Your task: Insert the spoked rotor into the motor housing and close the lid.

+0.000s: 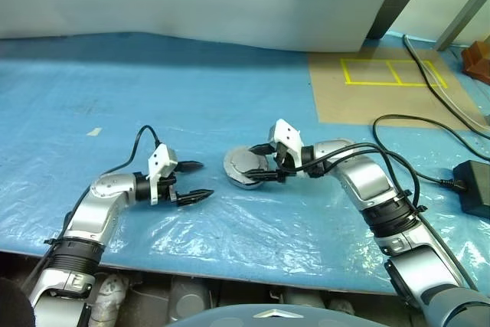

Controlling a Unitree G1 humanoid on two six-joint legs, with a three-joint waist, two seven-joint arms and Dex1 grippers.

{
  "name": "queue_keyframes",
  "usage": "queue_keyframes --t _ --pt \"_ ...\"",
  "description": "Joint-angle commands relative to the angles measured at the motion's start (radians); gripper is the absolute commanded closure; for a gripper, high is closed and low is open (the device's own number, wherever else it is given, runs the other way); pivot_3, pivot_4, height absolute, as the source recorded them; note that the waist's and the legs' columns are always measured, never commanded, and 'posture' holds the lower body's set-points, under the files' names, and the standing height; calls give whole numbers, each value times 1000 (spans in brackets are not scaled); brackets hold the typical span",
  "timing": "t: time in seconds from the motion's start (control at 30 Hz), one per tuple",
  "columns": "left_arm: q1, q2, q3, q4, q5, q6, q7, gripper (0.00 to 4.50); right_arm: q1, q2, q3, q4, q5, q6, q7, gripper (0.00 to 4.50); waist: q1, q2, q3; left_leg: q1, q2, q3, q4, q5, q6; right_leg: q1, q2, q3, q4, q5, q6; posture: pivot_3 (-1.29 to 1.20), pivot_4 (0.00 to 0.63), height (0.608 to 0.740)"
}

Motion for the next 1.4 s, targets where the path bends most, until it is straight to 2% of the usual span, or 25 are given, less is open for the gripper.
queue_keyframes --t 0.03,0.23,0.43,0.63,0.77,0.9,1.13,1.27,1.4 --pt "-16 7 25 35 -1 -61 -39 0 -32 -7 -42 -78 41 16 6 1518 0 0 0 0 0 0 0 0 0 0 0 0 0 0 0 0 150 740" --pt "-29 10 26 73 -3 -86 -64 0 -4 -39 10 -33 -25 -35 11 1518 0 0 0 0 0 0 0 0 0 0 0 0 0 0 0 0 150 740" --pt "-27 9 27 70 -2 -89 -75 0 40 -54 71 119 -121 -162 3 1518 0 -1 0 1 0 0 0 0 0 0 0 0 0 0 0 0 150 740" --pt "-21 10 30 64 -5 -88 -77 0 50 -28 59 104 -92 -141 -4 1518 0 -1 -1 11 0 1 0 0 0 8 0 2 1 0 0 0 150 740" --pt "-19 10 30 62 -4 -85 -75 0 40 3 19 53 -21 -54 -3 1518 0 -1 -1 11 0 2 -1 0 0 8 0 2 0 0 0 0 150 740" --pt "-19 9 29 61 -1 -86 -73 0 16 17 5 48 -15 -22 -10 1518 -3 -1 -1 9 0 2 -2 0 0 6 0 2 0 0 0 0 150 740" --pt "-13 9 31 52 -3 -85 -70 0 74 -25 93 139 -149 -156 -23 1518 -2 -2 -1 10 0 3 -3 0 0 5 0 2 0 -1 -1 0 150 740" --pt "-10 10 34 47 -5 -80 -66 0 90 -15 83 162 -145 -162 -41 1518 -2 -2 -2 12 0 3 -3 -1 0 9 0 3 0 -1 -1 0 150 740" --pt "-22 -2 52 36 -28 -63 -51 0 108 -50 140 181 -224 -236 -45 1518 -2 -3 -2 16 0 3 -5 -3 4 15 0 3 -2 -1 -1 0 150 740"
